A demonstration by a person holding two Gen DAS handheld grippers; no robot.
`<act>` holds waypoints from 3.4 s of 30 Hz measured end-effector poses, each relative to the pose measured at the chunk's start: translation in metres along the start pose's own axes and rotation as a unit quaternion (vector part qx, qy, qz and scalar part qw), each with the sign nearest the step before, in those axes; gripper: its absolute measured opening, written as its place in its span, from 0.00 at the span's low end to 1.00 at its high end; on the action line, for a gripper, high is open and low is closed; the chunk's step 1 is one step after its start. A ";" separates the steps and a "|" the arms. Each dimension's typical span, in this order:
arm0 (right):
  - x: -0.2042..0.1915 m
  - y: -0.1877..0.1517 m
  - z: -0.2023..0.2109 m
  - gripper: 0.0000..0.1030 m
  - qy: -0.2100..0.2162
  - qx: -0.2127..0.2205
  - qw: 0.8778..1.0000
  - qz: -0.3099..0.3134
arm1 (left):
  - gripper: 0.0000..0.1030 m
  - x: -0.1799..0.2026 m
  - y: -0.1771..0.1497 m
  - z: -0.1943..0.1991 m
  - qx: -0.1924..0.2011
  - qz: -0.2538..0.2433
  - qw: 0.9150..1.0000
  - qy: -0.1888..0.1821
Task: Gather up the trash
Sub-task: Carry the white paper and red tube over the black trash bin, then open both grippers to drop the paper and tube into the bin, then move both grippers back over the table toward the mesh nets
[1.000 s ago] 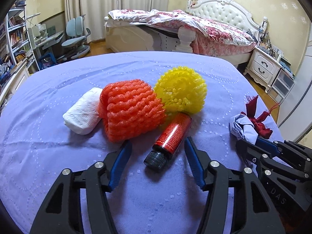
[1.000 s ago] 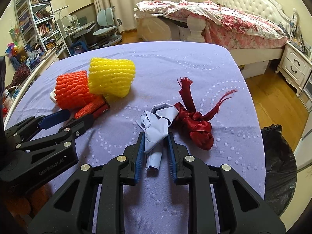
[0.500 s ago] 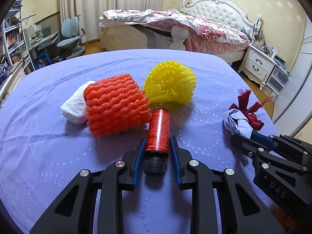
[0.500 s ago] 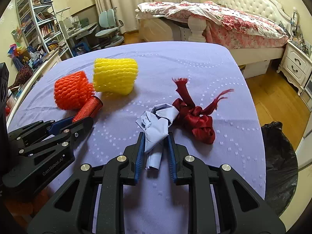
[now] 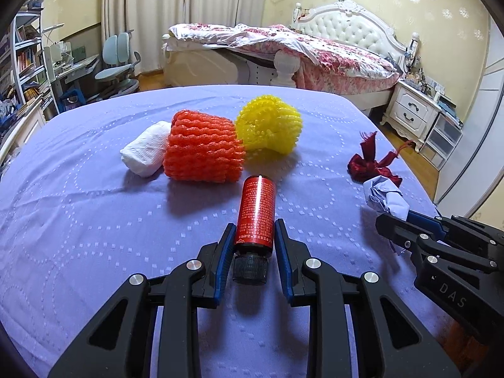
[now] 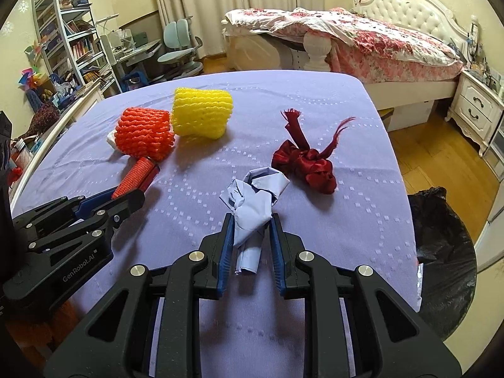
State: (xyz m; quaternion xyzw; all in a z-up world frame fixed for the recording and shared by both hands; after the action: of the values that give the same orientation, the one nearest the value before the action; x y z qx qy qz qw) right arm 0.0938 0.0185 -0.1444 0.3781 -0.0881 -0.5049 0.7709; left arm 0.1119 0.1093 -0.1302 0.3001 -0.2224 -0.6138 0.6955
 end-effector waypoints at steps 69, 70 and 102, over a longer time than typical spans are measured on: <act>0.251 -0.063 0.142 0.38 -0.172 0.104 0.962 -0.183 | 0.64 0.281 0.020 0.019 0.040 -0.148 0.981 -0.120; 0.252 -0.063 0.142 0.38 -0.173 0.104 0.962 -0.184 | 0.66 0.279 0.020 0.019 0.042 -0.147 0.981 -0.117; 0.116 -0.008 0.065 0.65 -0.069 0.065 0.992 -0.084 | 0.75 0.061 0.021 0.003 0.045 -0.032 0.996 0.064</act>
State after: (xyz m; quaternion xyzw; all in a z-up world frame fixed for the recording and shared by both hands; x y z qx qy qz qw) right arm 0.1093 -0.1130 -0.1334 0.3978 -0.1419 -0.5858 0.6917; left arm 0.1336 0.0496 -0.1172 0.3770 -0.1954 -0.6044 0.6741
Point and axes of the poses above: each gripper's, at about its wrist camera, not at the fingertips, and z roughly against the way its jaws point, x to its right, y to its top, the point moved 10 cm from there along -z, roughly the way its jaws point, and after that the axes turned 12 degrees about y, right-handed, at the moved point
